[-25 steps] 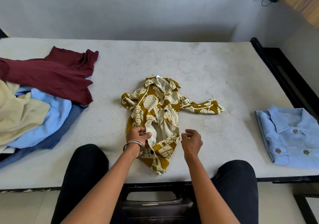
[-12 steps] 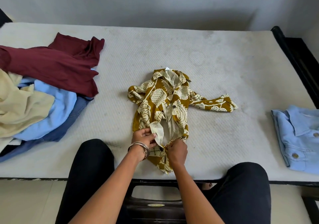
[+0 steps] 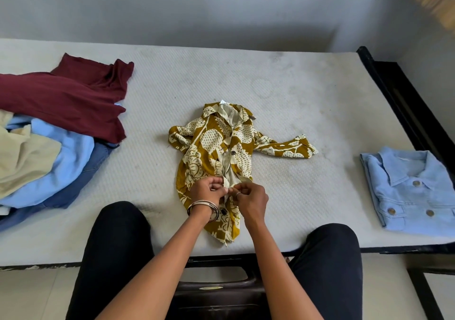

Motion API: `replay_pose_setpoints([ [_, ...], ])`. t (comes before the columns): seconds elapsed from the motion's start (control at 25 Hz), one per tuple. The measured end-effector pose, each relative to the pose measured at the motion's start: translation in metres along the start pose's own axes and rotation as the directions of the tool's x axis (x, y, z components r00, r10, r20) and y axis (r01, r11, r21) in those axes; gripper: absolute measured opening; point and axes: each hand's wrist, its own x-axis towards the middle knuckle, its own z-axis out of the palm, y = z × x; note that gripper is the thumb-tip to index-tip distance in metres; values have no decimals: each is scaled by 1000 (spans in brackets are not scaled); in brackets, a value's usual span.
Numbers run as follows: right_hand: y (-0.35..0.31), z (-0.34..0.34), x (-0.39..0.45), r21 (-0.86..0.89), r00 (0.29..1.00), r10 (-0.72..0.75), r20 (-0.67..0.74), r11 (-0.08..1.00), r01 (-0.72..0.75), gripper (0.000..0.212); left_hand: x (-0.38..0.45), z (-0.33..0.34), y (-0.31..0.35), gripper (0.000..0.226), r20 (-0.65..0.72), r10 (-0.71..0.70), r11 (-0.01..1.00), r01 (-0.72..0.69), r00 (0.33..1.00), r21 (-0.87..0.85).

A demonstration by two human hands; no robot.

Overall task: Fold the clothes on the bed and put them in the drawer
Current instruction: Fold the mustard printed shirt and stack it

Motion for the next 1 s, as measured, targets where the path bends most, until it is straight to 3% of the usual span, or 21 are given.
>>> replay_pose_setpoints([
  [0.2,-1,-8,-7,47,998,-29,64,999,26,15,-4,-1,3,18,16,33,999,-33,999,6],
  [0.32,-1,-12,-8,30,997,-24,77,999,22,24,-8,1,2,27,47,-31,998,34,998,-49],
  [0.48,-4,-17,-6,27,985,-14,172,1000,10,9,-11,0,1,19,24,1,1000,-1,1000,17],
  [0.8,-15,-9,-6,-187,987,-159,28,969,161,12,-9,5,6,19,-39,53,989,-47,998,140],
  [1.0,-10,-5,-1,-106,979,-187,81,975,195,9,-11,2,9,16,-66,179,948,-154,982,279],
])
